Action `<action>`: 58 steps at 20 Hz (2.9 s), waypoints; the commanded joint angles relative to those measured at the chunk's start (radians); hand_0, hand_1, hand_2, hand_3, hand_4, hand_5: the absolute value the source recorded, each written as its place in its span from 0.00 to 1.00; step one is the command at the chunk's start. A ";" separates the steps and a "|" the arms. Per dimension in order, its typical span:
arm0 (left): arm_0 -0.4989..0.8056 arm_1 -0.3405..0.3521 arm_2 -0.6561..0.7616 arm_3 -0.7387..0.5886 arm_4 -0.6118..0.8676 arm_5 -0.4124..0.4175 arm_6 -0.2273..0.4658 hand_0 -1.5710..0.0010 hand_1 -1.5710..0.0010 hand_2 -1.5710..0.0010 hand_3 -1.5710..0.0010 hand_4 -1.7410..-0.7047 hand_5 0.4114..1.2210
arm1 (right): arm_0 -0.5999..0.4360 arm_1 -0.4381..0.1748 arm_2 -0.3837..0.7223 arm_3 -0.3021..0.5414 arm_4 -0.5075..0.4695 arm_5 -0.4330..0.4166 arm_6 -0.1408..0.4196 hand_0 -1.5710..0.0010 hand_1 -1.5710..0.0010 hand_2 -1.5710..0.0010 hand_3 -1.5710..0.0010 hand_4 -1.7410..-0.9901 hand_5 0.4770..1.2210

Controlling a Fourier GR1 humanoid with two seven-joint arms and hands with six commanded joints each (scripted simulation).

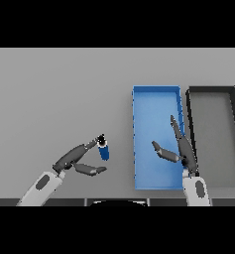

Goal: Pick up the blue pipe and place it into the blue bin.

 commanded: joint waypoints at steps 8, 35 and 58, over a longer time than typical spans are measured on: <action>-0.047 -0.135 -0.007 0.182 -0.037 0.043 -0.060 1.00 1.00 1.00 1.00 0.60 0.10 | 0.009 -0.006 -0.017 -0.002 -0.024 0.008 -0.021 1.00 1.00 1.00 1.00 0.72 0.10; -0.083 -0.341 -0.014 0.138 -0.002 0.061 -0.214 0.02 0.01 0.01 0.01 0.25 0.99 | -0.001 -0.018 -0.011 0.021 0.025 -0.012 -0.002 1.00 1.00 1.00 1.00 0.80 0.10; -0.109 -0.394 0.037 0.055 -0.064 -0.051 -0.092 0.00 0.00 0.00 0.00 0.26 1.00 | -0.122 -0.103 -0.056 -0.023 -0.223 0.201 -0.107 1.00 0.99 0.99 1.00 0.76 0.16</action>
